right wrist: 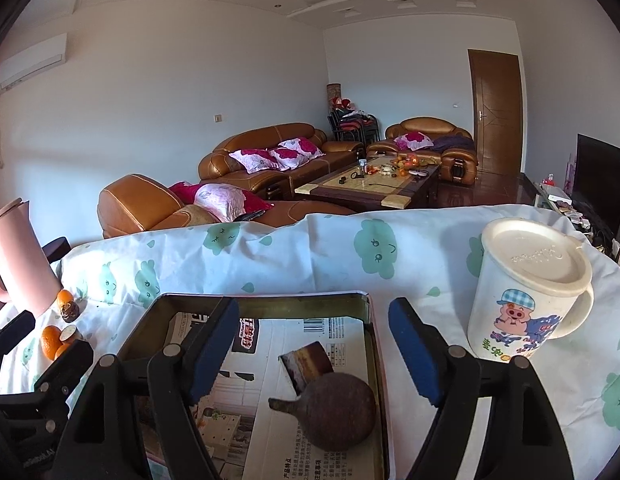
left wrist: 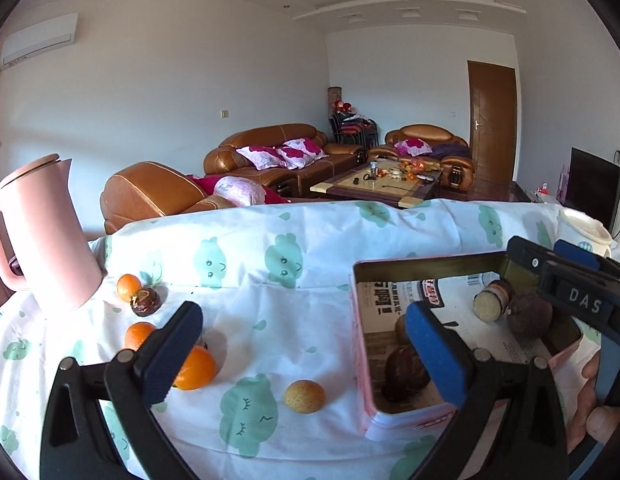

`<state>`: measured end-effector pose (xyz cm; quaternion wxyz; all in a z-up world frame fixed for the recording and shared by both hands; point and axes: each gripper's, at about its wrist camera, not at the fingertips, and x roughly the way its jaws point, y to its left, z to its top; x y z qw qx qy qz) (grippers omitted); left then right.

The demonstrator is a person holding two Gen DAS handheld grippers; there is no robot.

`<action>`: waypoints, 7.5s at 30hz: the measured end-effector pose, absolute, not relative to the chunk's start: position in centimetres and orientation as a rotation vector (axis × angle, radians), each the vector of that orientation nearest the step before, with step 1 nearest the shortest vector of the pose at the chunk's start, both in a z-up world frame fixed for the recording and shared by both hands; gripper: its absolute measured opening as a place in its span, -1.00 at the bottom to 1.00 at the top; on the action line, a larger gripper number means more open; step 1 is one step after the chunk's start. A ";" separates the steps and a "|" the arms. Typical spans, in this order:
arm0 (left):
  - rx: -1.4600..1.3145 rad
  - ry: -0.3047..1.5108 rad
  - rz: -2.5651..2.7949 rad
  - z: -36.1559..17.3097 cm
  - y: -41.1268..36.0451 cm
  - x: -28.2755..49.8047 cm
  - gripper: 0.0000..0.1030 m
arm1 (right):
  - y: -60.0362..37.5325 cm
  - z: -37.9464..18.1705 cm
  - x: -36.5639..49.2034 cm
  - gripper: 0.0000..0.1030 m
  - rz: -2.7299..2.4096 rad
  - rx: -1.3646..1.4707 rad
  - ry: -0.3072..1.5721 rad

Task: Organize fruits
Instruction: 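Lower the kiwi and purple fruit into the tin tray, opening both grippers, then move the right gripper to the small yellow fruit on the cloth, then grasp the small yellow fruit with the right gripper while the left gripper grasps an orange, then carry the yellow fruit and orange over the tin tray with both grippers, then open both grippers to drop the orange and yellow fruit into the tray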

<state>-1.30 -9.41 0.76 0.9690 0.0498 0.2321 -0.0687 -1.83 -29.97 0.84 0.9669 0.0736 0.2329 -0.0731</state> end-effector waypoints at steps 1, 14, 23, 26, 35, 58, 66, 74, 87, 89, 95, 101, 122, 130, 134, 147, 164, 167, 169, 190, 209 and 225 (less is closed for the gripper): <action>0.103 0.473 -0.130 0.6 -9.2 -1.3 1.00 | -29.9 0.8 -2.0 0.52 -0.150 0.152 0.468; 0.103 0.489 -0.137 0.6 -7.4 -1.7 1.00 | -28.0 0.1 -3.8 0.52 -0.168 0.195 0.477; 0.112 0.505 -0.133 0.4 -5.2 -1.5 1.00 | -25.3 0.2 -5.5 0.52 -0.156 0.173 0.464; 0.118 0.508 -0.123 0.4 -3.7 -1.1 1.00 | -24.0 0.2 -5.8 0.52 -0.145 0.147 0.466; 0.124 0.530 -0.023 0.1 2.4 1.0 1.00 | -19.2 0.3 -6.1 0.52 -0.108 0.002 0.474; -0.049 0.587 0.035 1.6 11.4 3.1 1.00 | -8.4 -3.7 1.5 -0.29 0.226 -0.427 0.791; -0.042 0.630 -0.072 1.5 10.4 3.2 0.98 | -6.5 -4.8 2.1 -0.45 0.246 -0.662 0.878; 0.056 0.706 -0.289 0.5 6.9 2.7 0.67 | -7.6 -3.8 2.0 -0.47 0.226 -0.621 0.874; 0.054 0.834 -0.508 -2.3 1.4 2.5 0.20 | -13.8 0.3 -2.2 -0.46 0.142 -0.093 0.571; 0.057 0.855 -0.491 -2.8 0.7 3.0 0.20 | -14.0 0.4 -2.2 -0.46 0.143 -0.081 0.561; 0.065 0.872 -0.406 -3.6 -0.4 5.0 0.19 | -14.4 0.8 -2.5 -0.46 0.157 -0.060 0.544; 0.115 0.900 -0.374 -4.7 -1.9 5.7 -0.21 | -15.6 0.8 -2.3 -0.46 0.162 -0.009 0.556; -0.055 0.623 -0.249 -0.9 0.3 1.8 -0.22 | -15.3 1.4 -3.3 -0.46 0.175 -0.020 0.501; -0.090 0.627 -0.203 -1.0 -0.2 0.9 -0.22 | -15.2 2.0 -3.7 -0.46 0.178 -0.029 0.479; -0.085 0.621 -0.205 -0.9 -1.1 0.4 -0.22 | -15.4 2.3 -4.1 -0.46 0.156 -0.038 0.467; -0.044 0.605 -0.229 -0.7 -4.2 -0.7 -0.22 | -17.6 1.7 -3.9 -0.46 0.106 -0.075 0.486; 0.028 0.549 -0.379 1.2 -13.5 0.1 -0.22 | -30.2 3.5 -4.1 -0.46 -0.107 0.094 0.447; 0.061 0.544 -0.386 1.3 -15.5 0.6 -0.22 | -31.8 3.6 -4.1 -0.46 -0.142 0.124 0.438; 0.079 0.547 -0.388 1.2 -16.7 0.9 -0.22 | -32.4 3.4 -3.8 -0.46 -0.153 0.140 0.451; 0.161 0.635 -0.317 -1.2 -18.2 2.7 -0.22 | -31.2 -0.7 -0.5 -0.46 -0.107 0.124 0.624; 0.170 0.661 -0.294 -1.3 -18.2 2.9 -0.22 | -31.0 -0.7 -0.3 -0.45 -0.020 0.197 0.612; 0.180 0.533 -0.242 0.0 -17.5 0.8 1.00 | -33.1 2.2 -3.6 0.47 -0.099 0.305 0.389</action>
